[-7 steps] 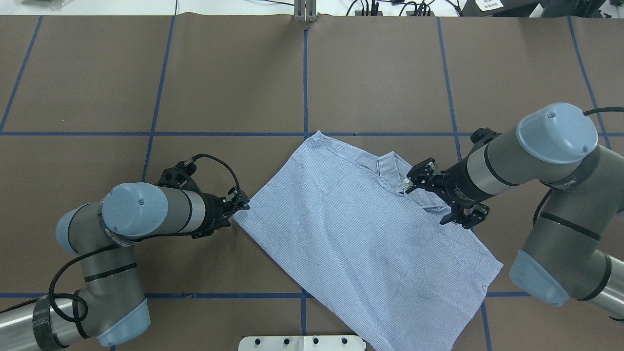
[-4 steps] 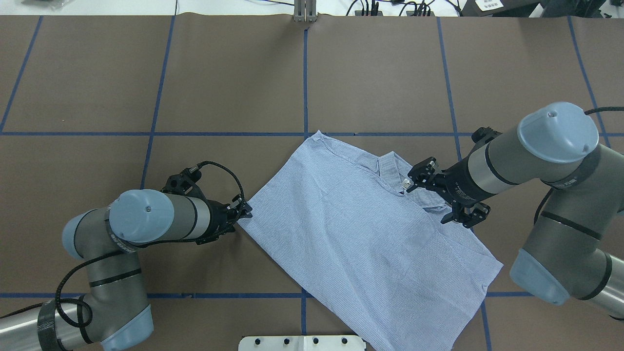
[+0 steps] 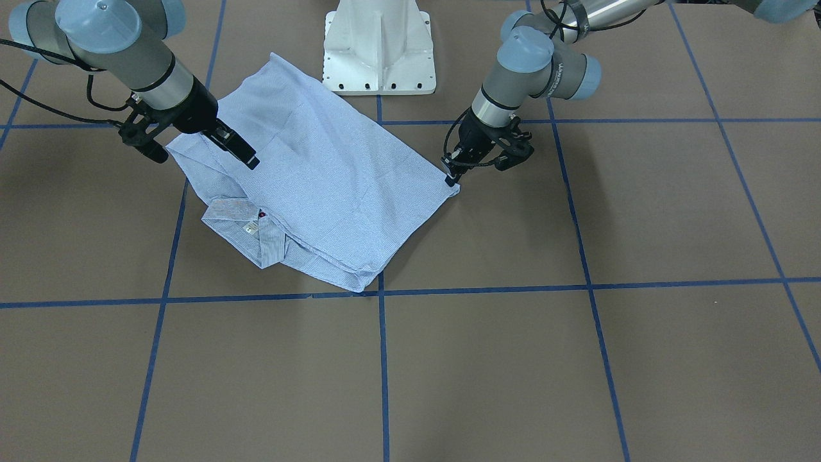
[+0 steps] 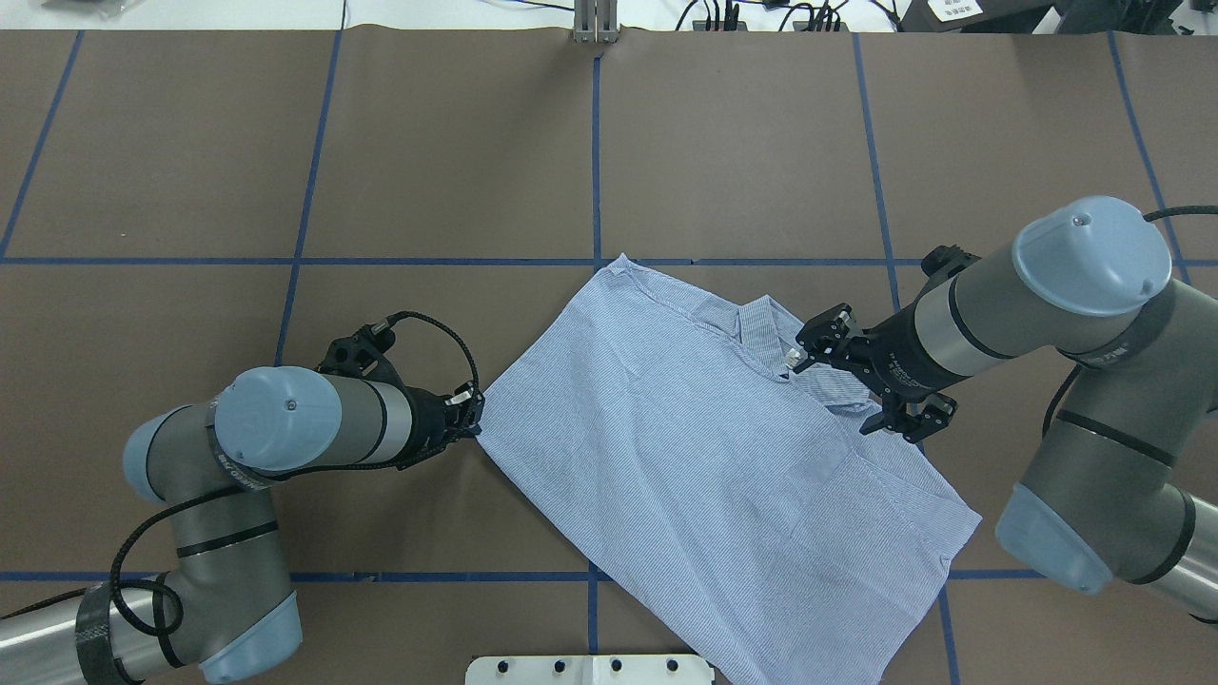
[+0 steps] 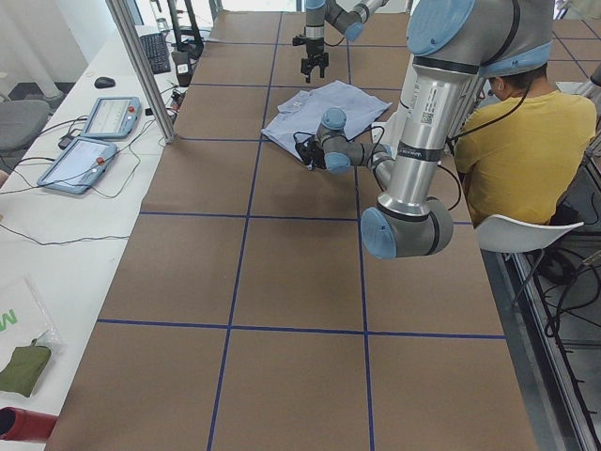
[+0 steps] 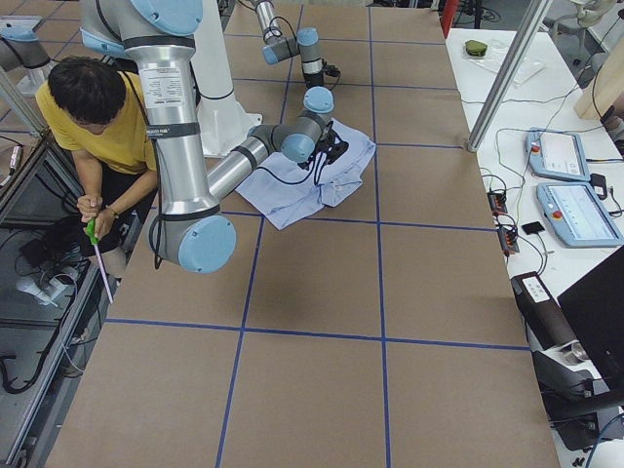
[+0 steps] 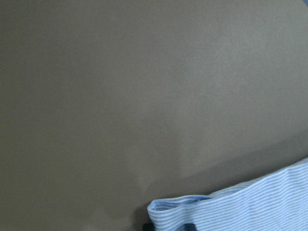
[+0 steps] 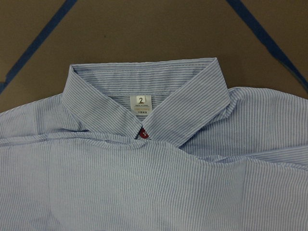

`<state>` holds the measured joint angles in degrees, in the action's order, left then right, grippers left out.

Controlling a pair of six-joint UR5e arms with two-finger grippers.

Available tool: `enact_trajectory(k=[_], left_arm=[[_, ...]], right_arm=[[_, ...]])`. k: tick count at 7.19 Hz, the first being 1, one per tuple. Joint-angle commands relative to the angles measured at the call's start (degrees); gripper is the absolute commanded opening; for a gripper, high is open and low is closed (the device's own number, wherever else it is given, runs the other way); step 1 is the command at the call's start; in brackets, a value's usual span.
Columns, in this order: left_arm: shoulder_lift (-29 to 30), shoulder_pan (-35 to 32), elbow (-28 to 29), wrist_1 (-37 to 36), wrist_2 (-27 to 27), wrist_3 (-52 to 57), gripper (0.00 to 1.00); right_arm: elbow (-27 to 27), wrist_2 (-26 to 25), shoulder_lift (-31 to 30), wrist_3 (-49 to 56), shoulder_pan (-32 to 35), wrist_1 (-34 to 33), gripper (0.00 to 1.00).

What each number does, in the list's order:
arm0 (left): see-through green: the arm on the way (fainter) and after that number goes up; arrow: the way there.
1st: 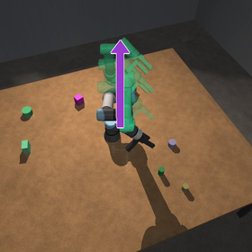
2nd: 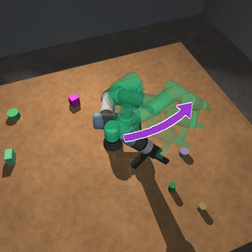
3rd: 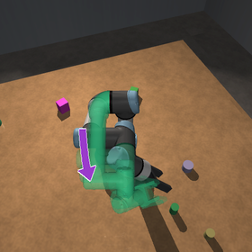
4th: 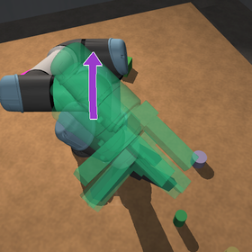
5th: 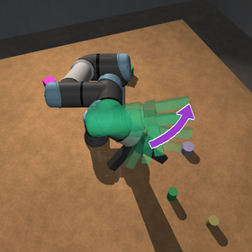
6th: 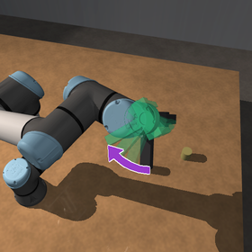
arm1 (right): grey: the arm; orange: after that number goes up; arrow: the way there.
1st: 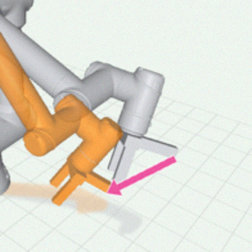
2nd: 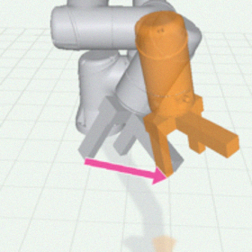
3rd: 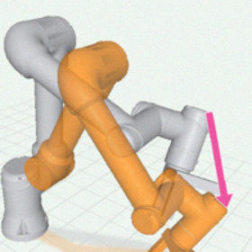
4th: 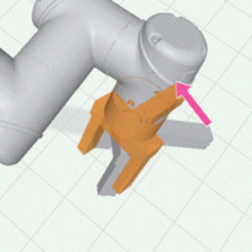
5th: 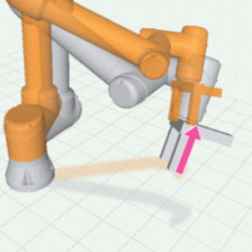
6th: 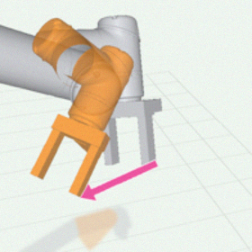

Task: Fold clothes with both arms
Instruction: 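Hold the shirt with the right gripper while the left gripper straightens its edge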

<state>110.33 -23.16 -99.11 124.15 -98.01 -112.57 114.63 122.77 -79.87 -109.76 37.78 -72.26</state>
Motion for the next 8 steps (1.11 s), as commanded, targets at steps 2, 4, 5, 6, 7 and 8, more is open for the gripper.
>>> enact_trajectory(k=[2, 4, 5, 6, 7, 8], left_arm=[[5.3, -7.05, 1.62, -3.99, 2.89, 10.71, 0.0], [15.21, -14.95, 17.19, -1.38, 3.88, 17.63, 0.0], [19.53, -18.12, 27.72, 7.42, 3.96, 19.13, 0.0], [25.23, -20.59, 38.79, 14.3, 3.96, 20.8, 0.0], [28.16, -22.18, 43.6, 15.23, 3.96, 24.65, 0.0], [28.45, -22.63, 44.34, 15.33, 3.96, 25.81, 0.0]], right_arm=[[-0.11, -0.08, -0.11, -0.01, 0.01, 0.01, 1.0], [-0.46, -0.08, -0.11, -0.1, -0.07, 0.1, 1.0], [-0.9, -0.16, 0.06, -0.27, -0.16, 0.1, 1.0], [-1.33, -0.25, 0.15, -0.27, -0.25, 0.19, 1.0], [-1.6, -2.34, 0.76, -0.19, -0.42, 0.19, 1.0], [-2.21, -4.8, 1.9, -0.19, -1.56, 0.19, 1.0]])
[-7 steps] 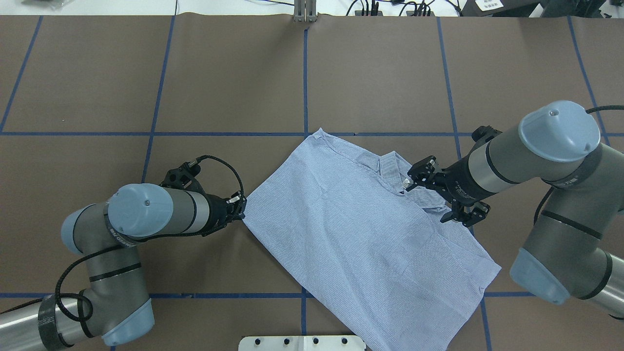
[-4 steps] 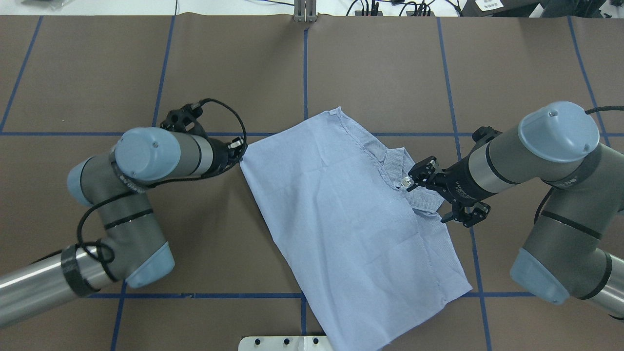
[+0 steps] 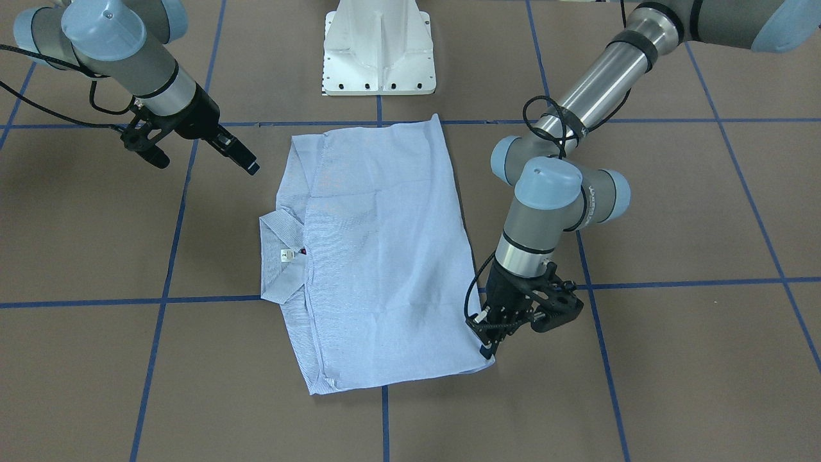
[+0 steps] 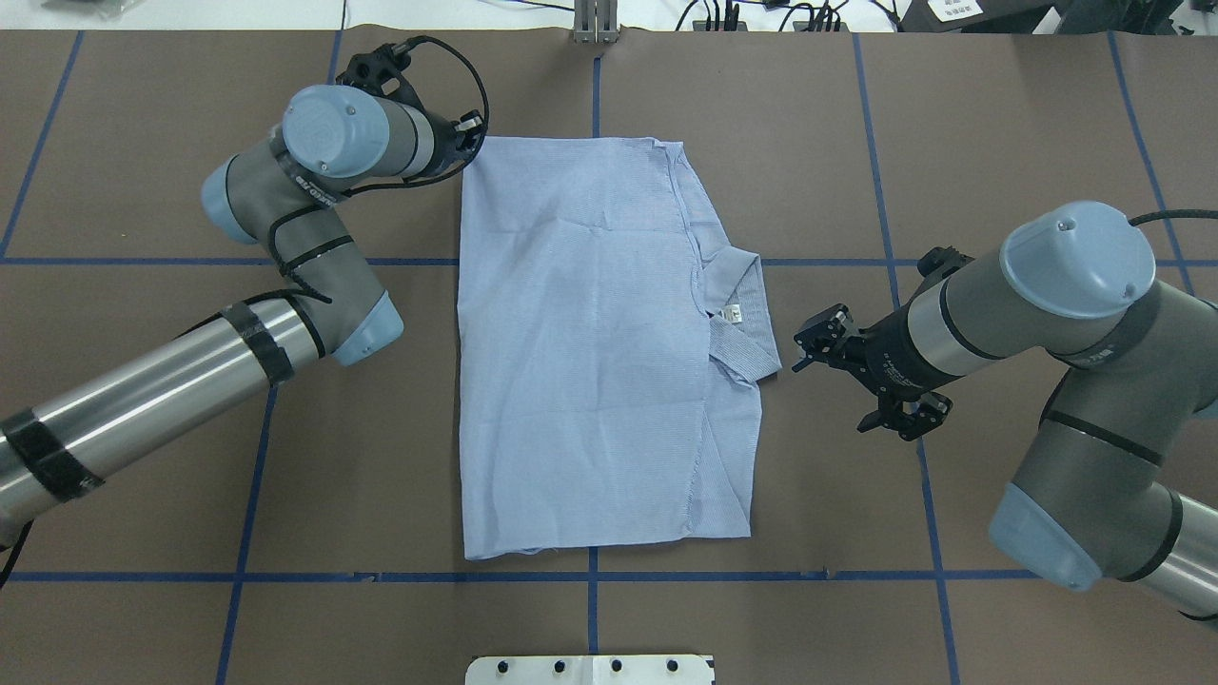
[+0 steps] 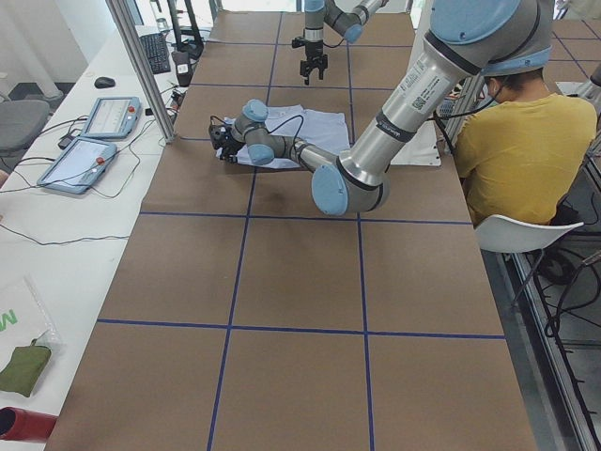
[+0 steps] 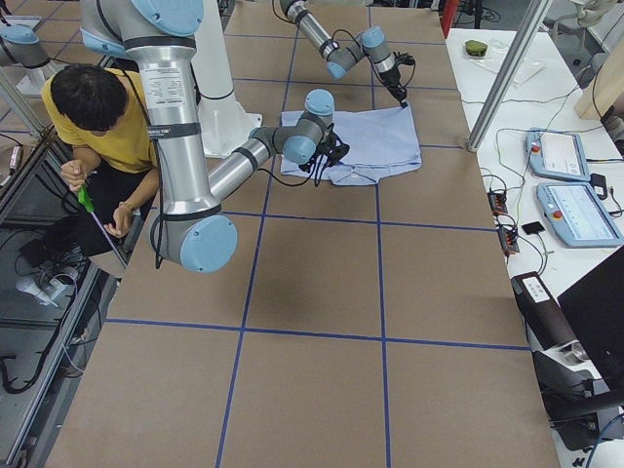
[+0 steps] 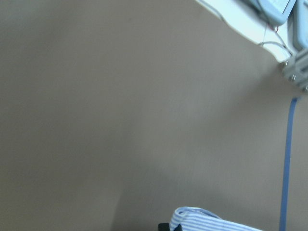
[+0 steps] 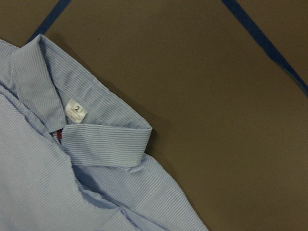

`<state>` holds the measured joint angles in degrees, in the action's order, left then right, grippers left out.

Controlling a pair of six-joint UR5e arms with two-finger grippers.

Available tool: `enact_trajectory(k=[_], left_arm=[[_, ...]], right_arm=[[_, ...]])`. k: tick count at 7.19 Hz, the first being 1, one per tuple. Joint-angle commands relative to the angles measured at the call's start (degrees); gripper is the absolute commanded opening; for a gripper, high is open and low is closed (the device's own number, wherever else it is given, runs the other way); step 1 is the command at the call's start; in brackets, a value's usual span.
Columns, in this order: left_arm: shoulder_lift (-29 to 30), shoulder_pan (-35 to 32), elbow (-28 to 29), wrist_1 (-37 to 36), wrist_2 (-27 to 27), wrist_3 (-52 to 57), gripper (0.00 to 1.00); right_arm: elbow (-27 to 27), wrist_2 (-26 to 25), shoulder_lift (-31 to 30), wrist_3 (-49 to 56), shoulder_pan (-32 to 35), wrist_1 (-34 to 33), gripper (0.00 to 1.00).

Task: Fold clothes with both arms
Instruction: 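Hold the shirt with the right gripper while the left gripper straightens its edge, then move the right gripper to the near hem while the left arm rises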

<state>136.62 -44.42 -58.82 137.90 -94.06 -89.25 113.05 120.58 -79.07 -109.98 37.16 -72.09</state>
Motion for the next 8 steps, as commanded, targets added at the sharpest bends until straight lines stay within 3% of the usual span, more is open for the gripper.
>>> enact_trajectory(k=[1, 2, 3, 5, 6, 8], left_arm=[[2.07, -1.37, 4.67, 1.76, -0.07, 5.28, 0.91], [1.89, -1.89, 2.85, 1.67, -0.51, 5.75, 0.97], [-0.72, -2.5, -2.39, 1.06, -1.82, 5.92, 0.97], [-12.64, -6.97, -18.27, 0.97, -14.25, 6.19, 0.96], [-16.44, -7.34, -23.57, 0.71, -15.36, 6.19, 0.96], [-16.74, -7.43, -23.97, 0.62, -15.37, 6.1, 0.96]], right_arm=[[-1.16, -6.11, 3.03, -0.06, -1.82, 0.02, 1.0], [-1.17, -11.37, 5.05, -0.32, -4.44, 0.02, 1.0], [-1.17, -16.38, 7.07, -0.59, -7.6, -0.07, 1.0], [-1.25, -28.5, 9.1, -2.59, -16.37, -0.68, 1.0], [-1.52, -32.91, 9.28, -6.87, -20.94, -0.69, 1.0], [-6.75, -38.39, 12.77, -9.18, -25.55, -0.77, 1.0]])
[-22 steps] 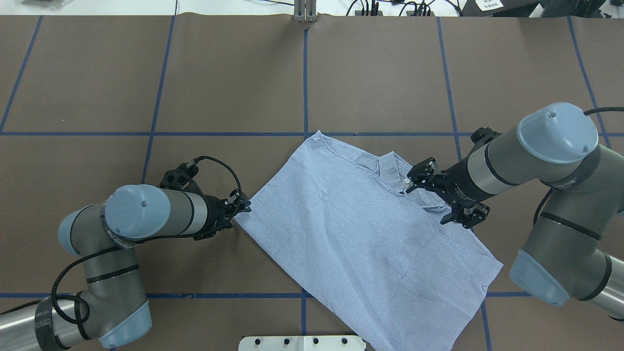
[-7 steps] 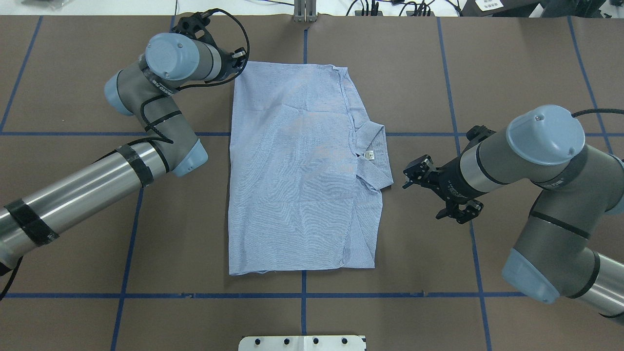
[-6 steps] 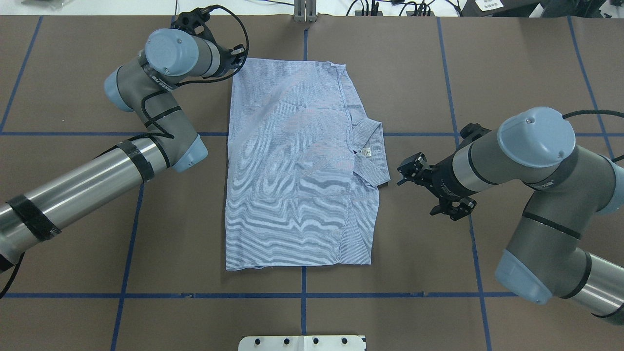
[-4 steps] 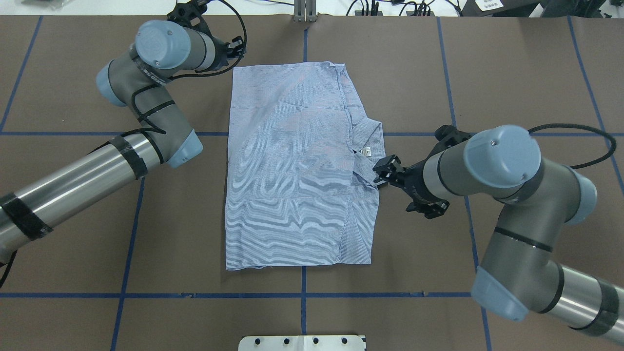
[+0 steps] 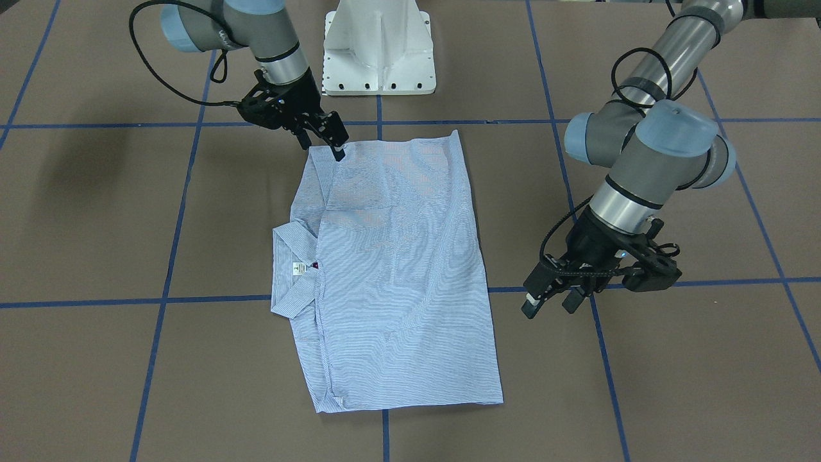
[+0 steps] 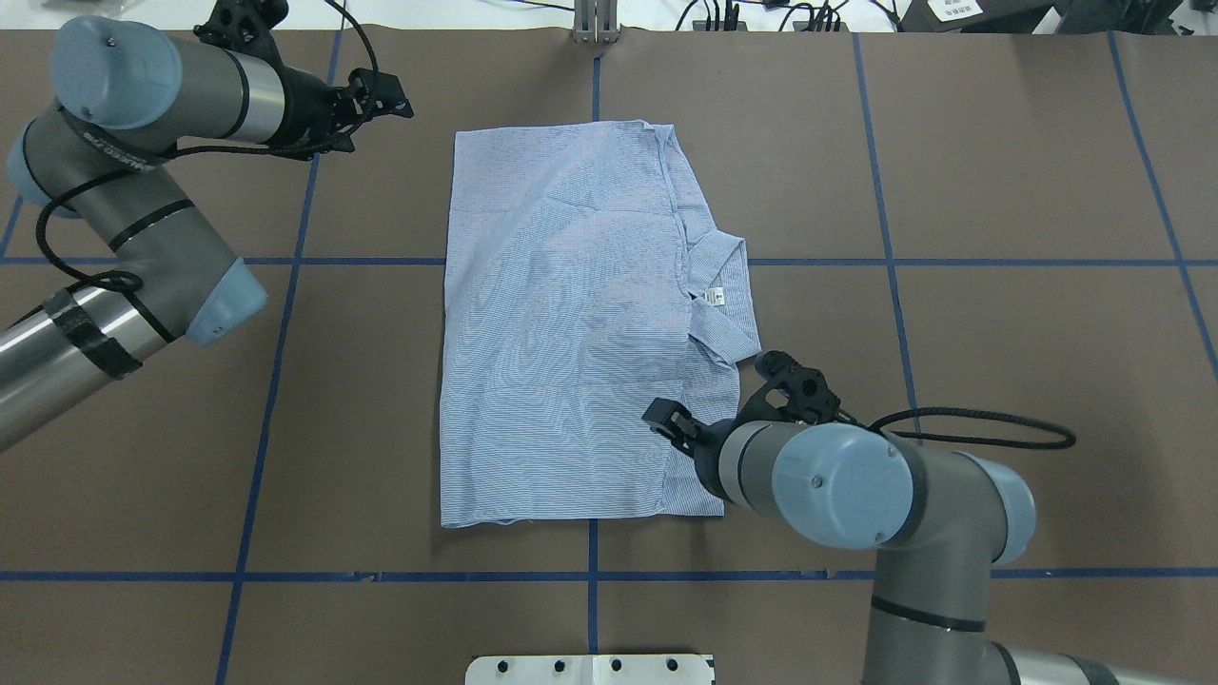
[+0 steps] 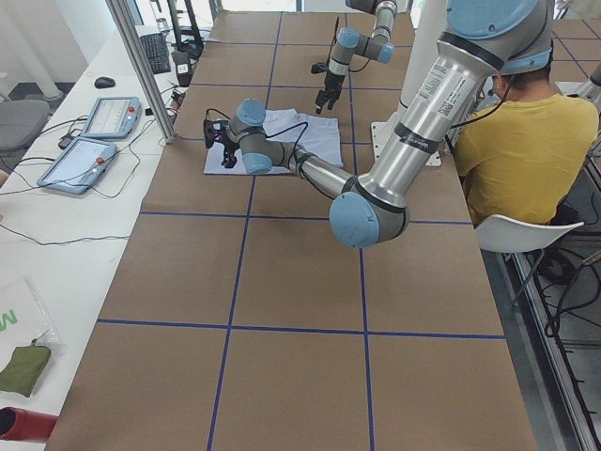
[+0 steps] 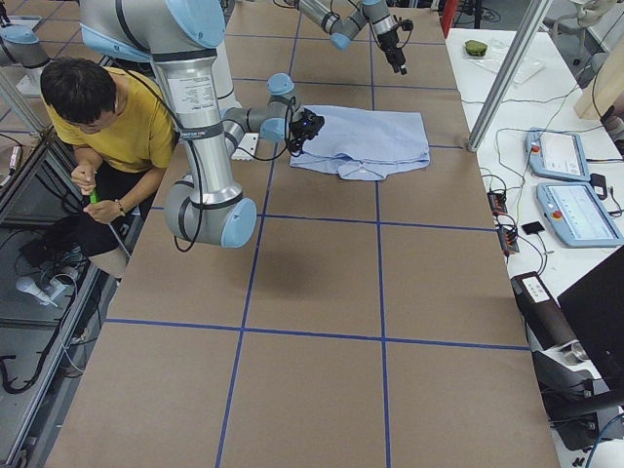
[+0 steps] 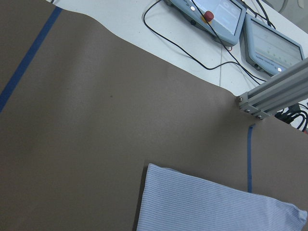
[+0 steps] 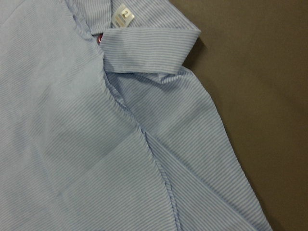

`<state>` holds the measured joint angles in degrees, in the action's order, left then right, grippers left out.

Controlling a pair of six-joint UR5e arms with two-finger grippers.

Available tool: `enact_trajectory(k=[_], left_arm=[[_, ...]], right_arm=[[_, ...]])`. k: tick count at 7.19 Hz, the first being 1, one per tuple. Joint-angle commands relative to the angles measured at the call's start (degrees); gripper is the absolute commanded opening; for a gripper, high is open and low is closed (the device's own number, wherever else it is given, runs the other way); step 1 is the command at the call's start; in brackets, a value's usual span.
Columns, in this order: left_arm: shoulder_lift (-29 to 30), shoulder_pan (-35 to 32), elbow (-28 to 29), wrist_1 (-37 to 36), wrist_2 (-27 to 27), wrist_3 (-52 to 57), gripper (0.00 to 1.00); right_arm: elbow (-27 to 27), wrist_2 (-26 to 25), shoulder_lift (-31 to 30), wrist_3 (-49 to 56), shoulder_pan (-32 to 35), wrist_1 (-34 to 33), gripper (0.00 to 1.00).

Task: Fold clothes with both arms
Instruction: 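Move the right gripper to the near hem while the left arm rises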

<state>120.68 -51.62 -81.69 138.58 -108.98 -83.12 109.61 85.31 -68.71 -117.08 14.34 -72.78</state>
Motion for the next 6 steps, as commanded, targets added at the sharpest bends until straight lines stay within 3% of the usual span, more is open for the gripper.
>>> enact_trajectory(k=[1, 4, 5, 6], left_arm=[[-0.8, -0.23, -1.1, -0.06, -0.44, -0.11, 0.96], [-0.8, -0.23, -1.28, -0.06, -0.35, -0.46, 0.96], [-0.89, -0.23, -1.37, -0.06, -0.44, -0.46, 0.96], [-0.89, -0.23, -1.28, -0.06, -0.44, -0.46, 0.96]], right_arm=[[-6.13, -3.13, 4.27, -4.54, -3.08, -0.61, 1.0], [-5.9, -3.22, 4.2, -4.65, -2.65, -0.88, 0.86], [-5.72, -3.13, 4.2, -4.83, -2.56, -0.88, 0.62], [-5.2, -3.13, 4.2, -5.09, -2.56, -1.22, 0.18]])
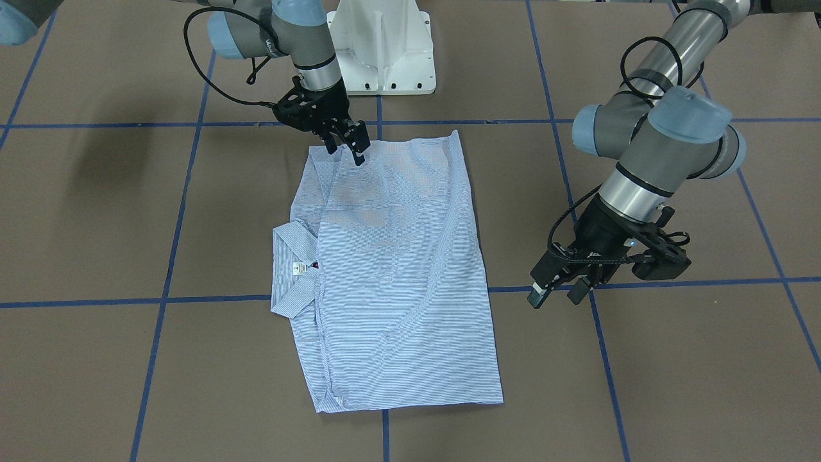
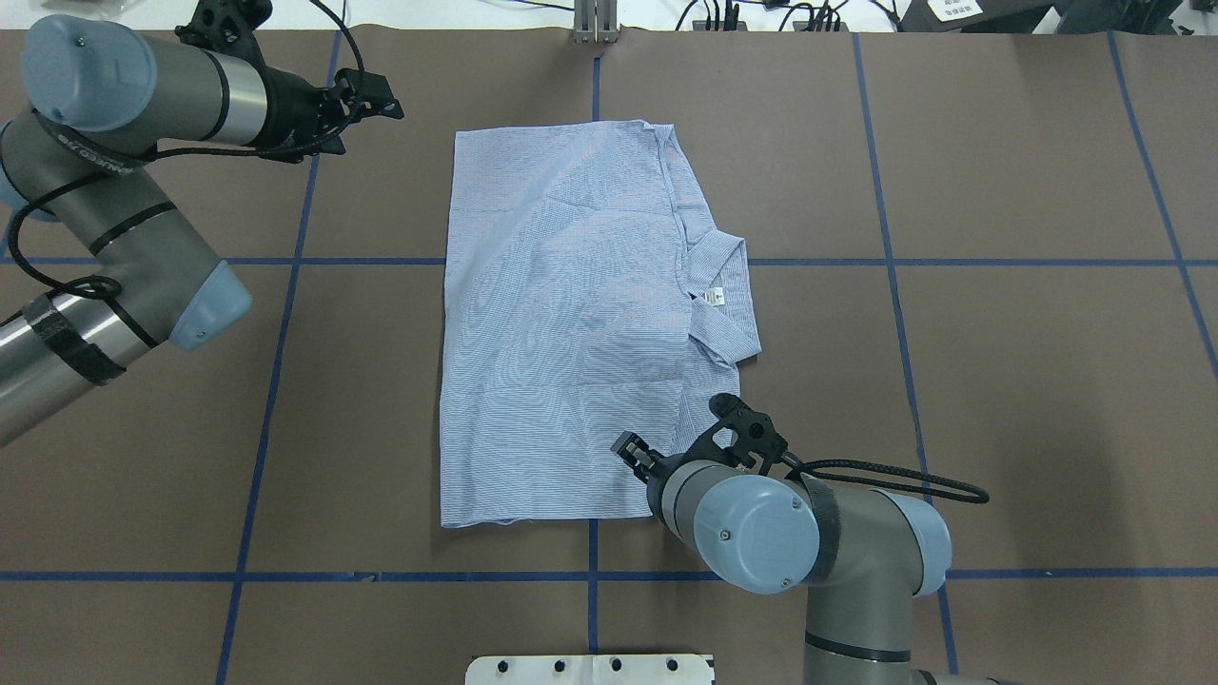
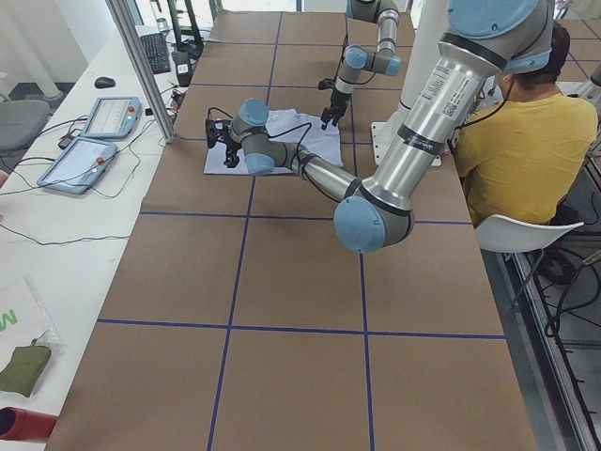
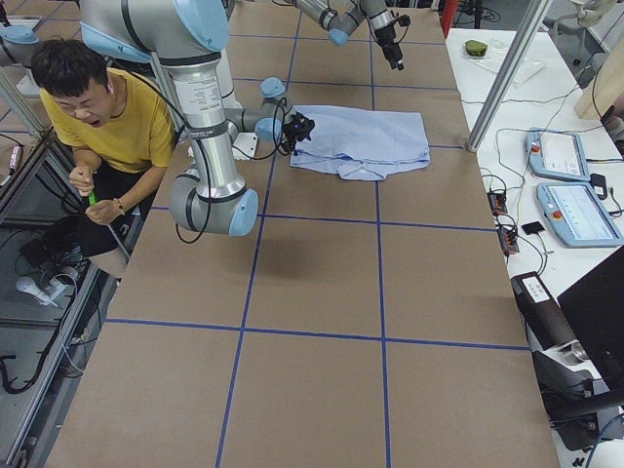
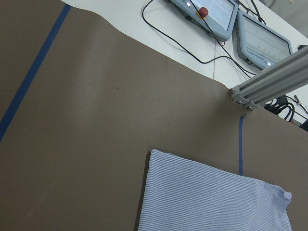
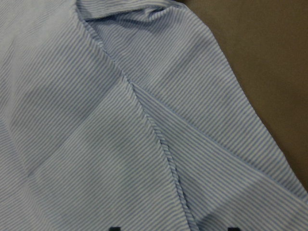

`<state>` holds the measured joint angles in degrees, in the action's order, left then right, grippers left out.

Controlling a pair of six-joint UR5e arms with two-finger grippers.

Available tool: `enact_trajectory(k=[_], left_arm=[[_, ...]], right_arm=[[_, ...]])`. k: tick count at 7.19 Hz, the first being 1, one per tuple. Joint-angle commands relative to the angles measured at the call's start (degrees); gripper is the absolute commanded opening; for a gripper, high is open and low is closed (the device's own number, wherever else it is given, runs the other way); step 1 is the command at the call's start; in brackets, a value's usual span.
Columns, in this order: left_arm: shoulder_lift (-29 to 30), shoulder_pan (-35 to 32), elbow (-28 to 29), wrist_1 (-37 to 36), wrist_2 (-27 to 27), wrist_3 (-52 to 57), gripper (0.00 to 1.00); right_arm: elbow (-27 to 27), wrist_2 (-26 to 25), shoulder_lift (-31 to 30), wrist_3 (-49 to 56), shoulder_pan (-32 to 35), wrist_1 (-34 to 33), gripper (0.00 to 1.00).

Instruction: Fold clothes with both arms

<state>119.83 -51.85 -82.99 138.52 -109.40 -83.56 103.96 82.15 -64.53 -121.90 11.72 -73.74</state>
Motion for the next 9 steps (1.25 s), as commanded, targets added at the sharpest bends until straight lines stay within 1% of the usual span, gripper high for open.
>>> enact_trajectory(k=[1, 3, 4, 5, 6, 7, 9], left_arm=[[-0.03, 0.08, 0.02, 0.0, -0.02, -0.02, 0.96], [-0.03, 0.09, 0.02, 0.0, 0.07, -0.11, 0.96], [-0.03, 0.09, 0.02, 0.0, 0.07, -0.11, 0.96], [-0.03, 0.09, 0.02, 0.0, 0.07, -0.11, 0.96], [0.14, 0.17, 0.02, 0.0, 0.07, -0.19, 0.96], [0.15, 0.17, 0.11, 0.0, 0.07, -0.19, 0.96], [0.15, 0.26, 0.11, 0.0, 0.07, -0.19, 0.97]], right_arm=[[1.24, 0.11, 0.02, -0.18, 0.05, -0.36, 0.0], [2.03, 0.2, -0.86, -0.18, 0.14, -0.36, 0.0], [3.34, 0.29, -1.21, -0.09, 0.58, -0.7, 0.0], [6.66, 0.37, -2.52, 0.26, 0.58, -4.54, 0.0], [11.04, 0.64, -2.79, 0.61, 1.02, -10.23, 0.0], [13.61, 0.81, -2.88, 1.66, 1.89, -14.64, 0.0], [12.24, -0.06, -4.55, 2.11, 1.73, -14.95, 0.0]])
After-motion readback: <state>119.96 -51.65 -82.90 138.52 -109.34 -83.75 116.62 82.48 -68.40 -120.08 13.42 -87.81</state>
